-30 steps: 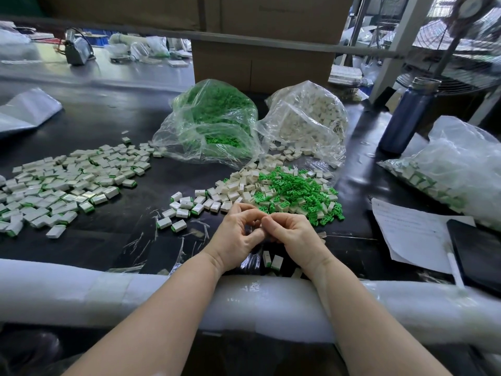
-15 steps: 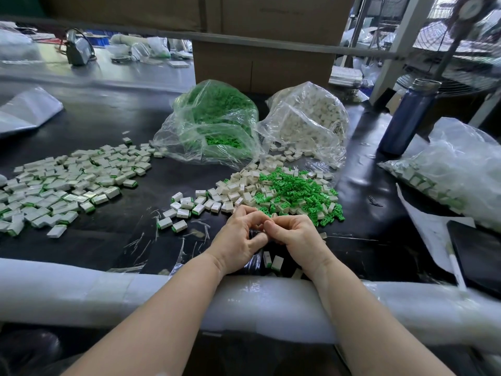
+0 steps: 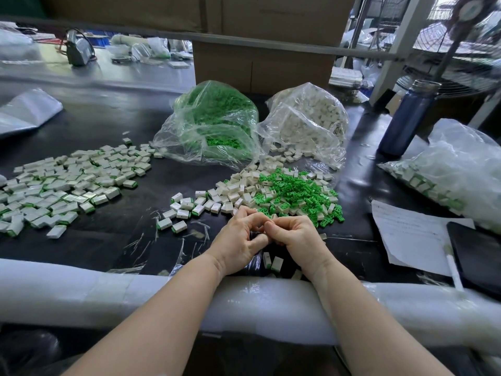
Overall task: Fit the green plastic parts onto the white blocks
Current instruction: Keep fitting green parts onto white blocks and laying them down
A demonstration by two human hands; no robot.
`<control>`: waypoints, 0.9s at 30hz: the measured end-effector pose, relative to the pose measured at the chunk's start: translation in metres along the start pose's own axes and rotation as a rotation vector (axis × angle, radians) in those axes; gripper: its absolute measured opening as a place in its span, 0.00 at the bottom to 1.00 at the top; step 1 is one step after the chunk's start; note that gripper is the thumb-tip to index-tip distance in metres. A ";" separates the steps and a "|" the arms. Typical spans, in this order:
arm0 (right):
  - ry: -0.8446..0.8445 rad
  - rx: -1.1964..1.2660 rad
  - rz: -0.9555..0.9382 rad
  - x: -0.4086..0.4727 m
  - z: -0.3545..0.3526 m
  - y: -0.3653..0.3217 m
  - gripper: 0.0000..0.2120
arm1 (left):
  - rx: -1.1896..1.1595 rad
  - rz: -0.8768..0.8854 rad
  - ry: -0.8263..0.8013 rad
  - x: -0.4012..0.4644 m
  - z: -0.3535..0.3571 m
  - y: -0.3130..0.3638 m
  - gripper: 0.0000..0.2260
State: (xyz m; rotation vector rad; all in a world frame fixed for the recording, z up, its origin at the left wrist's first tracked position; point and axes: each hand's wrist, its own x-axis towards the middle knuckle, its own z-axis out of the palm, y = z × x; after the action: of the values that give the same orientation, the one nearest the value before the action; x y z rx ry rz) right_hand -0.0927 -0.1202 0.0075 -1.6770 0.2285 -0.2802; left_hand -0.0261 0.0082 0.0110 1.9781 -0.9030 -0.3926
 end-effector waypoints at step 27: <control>0.020 0.023 0.019 0.000 0.002 -0.001 0.07 | 0.009 -0.023 -0.023 -0.004 -0.003 0.007 0.10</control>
State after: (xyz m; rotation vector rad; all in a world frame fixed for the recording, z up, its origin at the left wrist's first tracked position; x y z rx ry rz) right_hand -0.0926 -0.1183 0.0086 -1.6489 0.2551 -0.2848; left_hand -0.0305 0.0104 0.0179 1.9971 -0.8986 -0.4254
